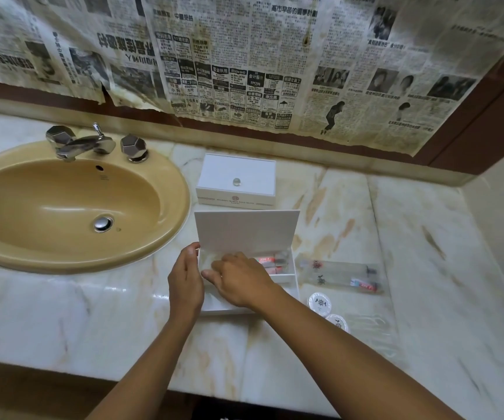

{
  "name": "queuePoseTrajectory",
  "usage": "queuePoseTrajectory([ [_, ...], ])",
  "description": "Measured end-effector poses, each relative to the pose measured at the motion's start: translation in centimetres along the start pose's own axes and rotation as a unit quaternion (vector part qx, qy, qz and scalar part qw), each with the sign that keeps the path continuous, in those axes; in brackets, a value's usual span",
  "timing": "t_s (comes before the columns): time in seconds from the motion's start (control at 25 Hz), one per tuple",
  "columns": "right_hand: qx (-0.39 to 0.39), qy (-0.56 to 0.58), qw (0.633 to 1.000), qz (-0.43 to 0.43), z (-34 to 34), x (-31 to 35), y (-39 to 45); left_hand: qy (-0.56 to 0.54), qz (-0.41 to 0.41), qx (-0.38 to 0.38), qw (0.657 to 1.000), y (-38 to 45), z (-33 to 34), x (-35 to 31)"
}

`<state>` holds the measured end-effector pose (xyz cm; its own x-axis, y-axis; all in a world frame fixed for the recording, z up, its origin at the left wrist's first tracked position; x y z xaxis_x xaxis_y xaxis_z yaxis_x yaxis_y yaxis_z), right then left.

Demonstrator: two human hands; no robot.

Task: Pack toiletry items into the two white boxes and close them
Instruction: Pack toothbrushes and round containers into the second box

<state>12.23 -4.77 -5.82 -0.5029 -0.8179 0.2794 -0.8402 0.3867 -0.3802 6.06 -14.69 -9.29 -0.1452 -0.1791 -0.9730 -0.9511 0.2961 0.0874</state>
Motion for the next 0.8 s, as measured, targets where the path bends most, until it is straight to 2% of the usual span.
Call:
queuePoseTrajectory([
  [0.16,0.025,0.015,1.000,0.004,0.8,-1.2,0.5,0.027,0.026,-0.015,0.999,-0.1,-0.4,-1.1],
  [0.32,-0.024,0.112,0.993,0.022,-2.6,-3.1,-0.3,0.039,0.058,-0.008,0.998,0.0,-0.4,-1.2],
  [0.52,-0.093,0.206,0.968,0.109,-6.8,-11.5,-2.1,0.053,0.065,0.011,0.996,0.0,0.1,-0.8],
  [0.64,-0.113,0.194,0.960,0.167,-6.8,-16.7,-2.9,0.056,0.074,0.007,0.996,0.1,0.0,-0.9],
  [0.8,-0.054,0.186,0.951,0.240,-3.2,-21.3,-3.1,0.062,0.084,0.007,0.994,0.1,0.2,-1.1],
])
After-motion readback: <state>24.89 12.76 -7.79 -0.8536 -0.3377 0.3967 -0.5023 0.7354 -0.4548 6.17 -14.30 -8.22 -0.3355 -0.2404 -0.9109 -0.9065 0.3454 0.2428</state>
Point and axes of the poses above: each hand's wrist, its own y-axis towards the middle knuckle, its own z-axis out of the palm, x = y × z, the point moved 10 cm from there along y, towards the middle knuckle, and after that the axes turned 13 degrees about z, right-handed, at the moved point
